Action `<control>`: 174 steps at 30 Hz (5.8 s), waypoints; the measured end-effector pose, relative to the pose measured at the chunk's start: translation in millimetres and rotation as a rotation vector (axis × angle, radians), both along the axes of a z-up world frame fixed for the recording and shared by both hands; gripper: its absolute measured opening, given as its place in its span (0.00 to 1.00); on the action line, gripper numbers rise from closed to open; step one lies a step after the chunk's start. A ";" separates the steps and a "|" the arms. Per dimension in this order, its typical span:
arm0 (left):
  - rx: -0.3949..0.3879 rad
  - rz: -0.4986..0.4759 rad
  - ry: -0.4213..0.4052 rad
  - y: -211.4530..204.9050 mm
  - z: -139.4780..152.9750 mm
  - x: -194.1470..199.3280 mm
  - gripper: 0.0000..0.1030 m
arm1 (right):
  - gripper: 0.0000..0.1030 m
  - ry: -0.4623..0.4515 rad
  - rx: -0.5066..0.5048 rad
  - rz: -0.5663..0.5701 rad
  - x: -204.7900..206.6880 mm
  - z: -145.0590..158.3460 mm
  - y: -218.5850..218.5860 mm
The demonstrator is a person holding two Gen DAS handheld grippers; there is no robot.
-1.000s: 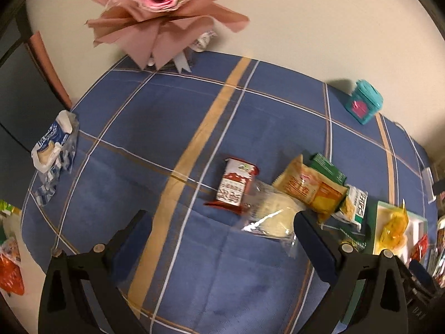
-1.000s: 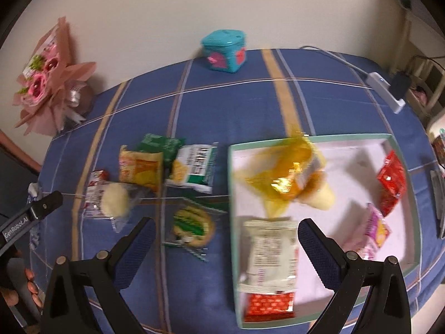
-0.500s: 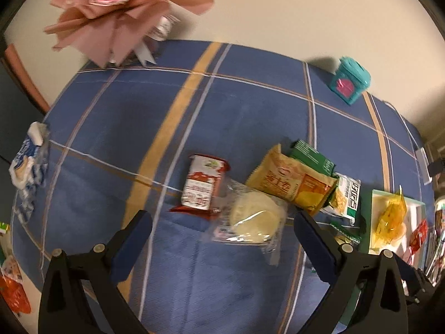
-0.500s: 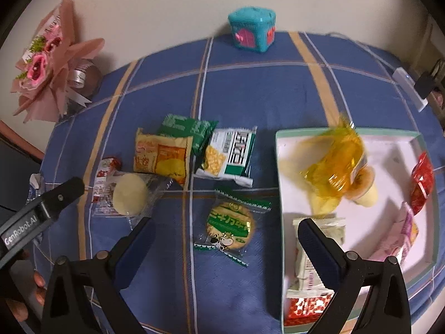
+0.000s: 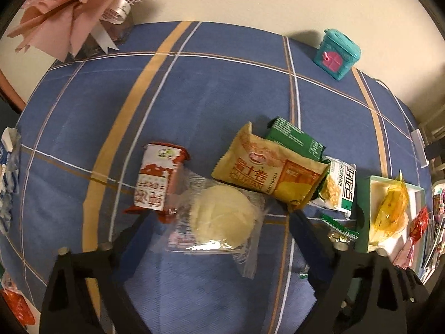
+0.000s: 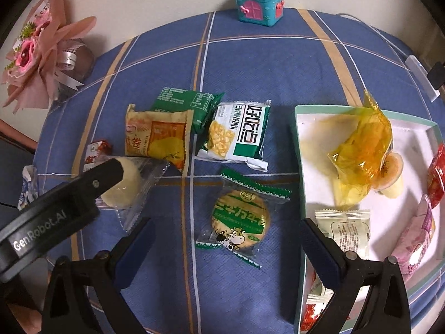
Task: Organize snacks
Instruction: 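Lower the left tool onto the clear-wrapped bun while the right lowers onto the green cookie packet, then close the left tool on the bun packet while the right closes on the cookie packet, then carry the bun packet over the tray with the left tool while the right carries the cookie packet, then open the left tool to drop the bun packet in the tray while the right drops the cookie packet, then move the left tool to the red milk biscuit packet while the right moves to the white-green cracker packet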
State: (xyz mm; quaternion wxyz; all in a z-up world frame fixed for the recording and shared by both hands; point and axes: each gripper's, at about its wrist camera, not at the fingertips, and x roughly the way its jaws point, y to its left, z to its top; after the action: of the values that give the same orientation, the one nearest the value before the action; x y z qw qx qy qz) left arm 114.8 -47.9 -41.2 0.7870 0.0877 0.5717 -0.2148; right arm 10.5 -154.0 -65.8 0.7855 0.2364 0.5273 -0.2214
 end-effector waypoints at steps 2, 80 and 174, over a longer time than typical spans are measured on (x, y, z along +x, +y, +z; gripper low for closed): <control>0.006 -0.015 0.025 -3.9 -3.6 -1.5 0.84 | 0.96 -0.001 0.003 0.005 0.1 -2.4 0.9; -0.150 -0.184 -0.198 -76.5 107.0 -91.1 0.56 | 0.51 -0.107 -0.081 -0.379 -129.0 58.6 -140.8; 0.047 -0.020 -0.152 -33.1 52.7 -53.9 0.98 | 1.00 -0.029 -0.159 -0.154 -103.9 50.5 -83.0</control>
State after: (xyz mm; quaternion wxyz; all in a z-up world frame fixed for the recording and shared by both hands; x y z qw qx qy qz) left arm 60.9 -80.9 11.5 0.8236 0.1278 0.5145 -0.2018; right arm -93.4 -237.1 -15.3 0.7898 0.2166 0.4771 -0.3189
